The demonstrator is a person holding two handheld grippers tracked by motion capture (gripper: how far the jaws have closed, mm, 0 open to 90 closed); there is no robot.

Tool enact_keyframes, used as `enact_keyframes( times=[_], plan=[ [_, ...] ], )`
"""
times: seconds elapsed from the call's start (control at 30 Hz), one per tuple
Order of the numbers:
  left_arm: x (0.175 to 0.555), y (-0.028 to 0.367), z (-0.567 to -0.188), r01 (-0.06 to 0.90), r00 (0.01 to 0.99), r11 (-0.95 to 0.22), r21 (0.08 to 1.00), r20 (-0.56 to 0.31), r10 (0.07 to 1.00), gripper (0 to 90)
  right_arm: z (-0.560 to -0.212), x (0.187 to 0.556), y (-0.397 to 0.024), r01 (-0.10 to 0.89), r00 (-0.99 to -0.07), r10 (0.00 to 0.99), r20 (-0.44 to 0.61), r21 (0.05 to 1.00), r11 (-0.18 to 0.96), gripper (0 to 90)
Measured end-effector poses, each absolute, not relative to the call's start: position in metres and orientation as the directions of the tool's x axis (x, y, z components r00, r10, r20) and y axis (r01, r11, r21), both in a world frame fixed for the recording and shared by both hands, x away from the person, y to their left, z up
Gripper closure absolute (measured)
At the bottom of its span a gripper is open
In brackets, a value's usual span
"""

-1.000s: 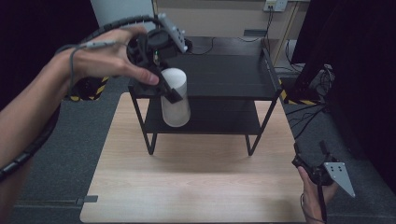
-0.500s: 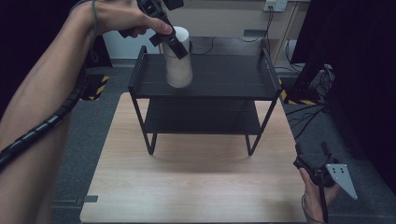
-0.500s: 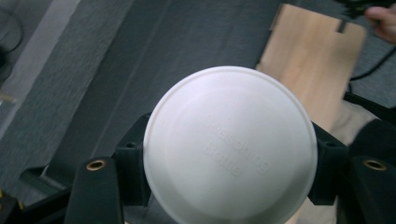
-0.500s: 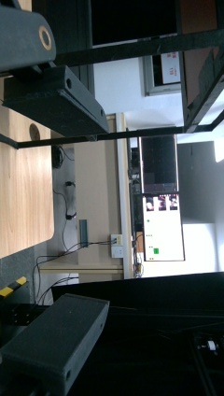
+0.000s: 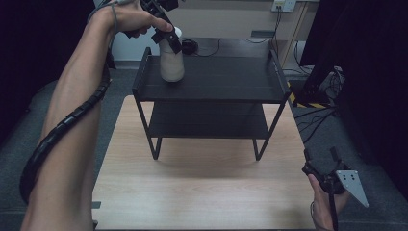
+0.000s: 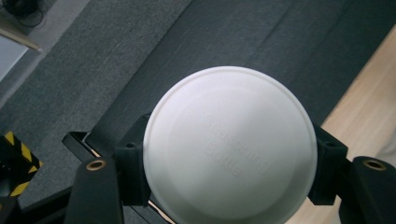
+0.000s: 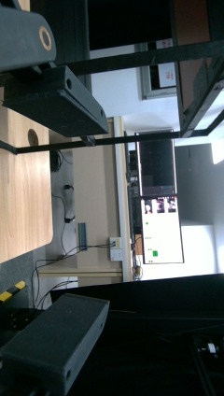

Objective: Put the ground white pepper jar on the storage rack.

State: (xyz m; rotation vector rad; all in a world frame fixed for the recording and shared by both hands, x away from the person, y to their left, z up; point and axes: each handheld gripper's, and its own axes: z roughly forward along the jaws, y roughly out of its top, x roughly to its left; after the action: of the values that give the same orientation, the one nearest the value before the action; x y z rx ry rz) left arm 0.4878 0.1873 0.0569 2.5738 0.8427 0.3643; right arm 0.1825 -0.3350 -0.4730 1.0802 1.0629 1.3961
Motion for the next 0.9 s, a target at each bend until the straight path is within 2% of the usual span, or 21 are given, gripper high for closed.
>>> enact_keyframes(
  times=[0.17,0.33,0.4,0.43,0.47,0.53,0.57,0.63,0.9],
  plan=[
    [0.498,0.188,0.05,0.523,0.778,-0.723,0.452,0.092,0.621,33.0,-0.474,0.183,-0.335,-0.194,-0.069,0.995,0.066,0.978,-0.079,13.3],
    [0.5,0.194,0.044,0.534,0.762,-0.687,0.492,0.072,0.644,32.9,-0.474,0.182,-0.335,-0.198,-0.063,0.996,0.066,0.977,-0.078,13.5],
    [0.5,0.195,0.043,0.541,0.754,-0.68,0.494,0.073,0.653,32.6,-0.474,0.182,-0.335,-0.199,-0.059,0.996,0.07,0.977,-0.08,13.5],
    [0.496,0.194,0.043,0.543,0.737,-0.679,0.495,0.107,0.667,32.0,-0.474,0.182,-0.335,-0.2,-0.061,0.996,0.07,0.976,-0.081,13.5],
    [0.496,0.194,0.043,0.543,0.737,-0.679,0.495,0.107,0.667,24.9,-0.474,0.182,-0.335,-0.2,-0.061,0.996,0.07,0.976,-0.081,13.5],
    [0.494,0.197,0.04,0.544,0.729,-0.671,0.503,0.113,0.675,22.8,-0.473,0.181,-0.334,-0.202,-0.062,0.996,0.067,0.976,-0.078,13.6],
    [0.494,0.197,0.04,0.544,0.729,-0.671,0.503,0.113,0.675,17.5,-0.473,0.181,-0.334,-0.202,-0.062,0.996,0.067,0.976,-0.078,13.6],
    [0.492,0.199,0.04,0.538,0.729,-0.67,0.511,0.117,0.675,14.0,-0.473,0.182,-0.334,-0.2,-0.064,0.996,0.065,0.977,-0.076,13.6],
    [0.469,0.214,0.061,0.488,0.737,-0.651,0.581,0.126,0.664,11.2,-0.473,0.182,-0.334,-0.198,-0.06,0.996,0.064,0.977,-0.074,13.6]
  ],
)
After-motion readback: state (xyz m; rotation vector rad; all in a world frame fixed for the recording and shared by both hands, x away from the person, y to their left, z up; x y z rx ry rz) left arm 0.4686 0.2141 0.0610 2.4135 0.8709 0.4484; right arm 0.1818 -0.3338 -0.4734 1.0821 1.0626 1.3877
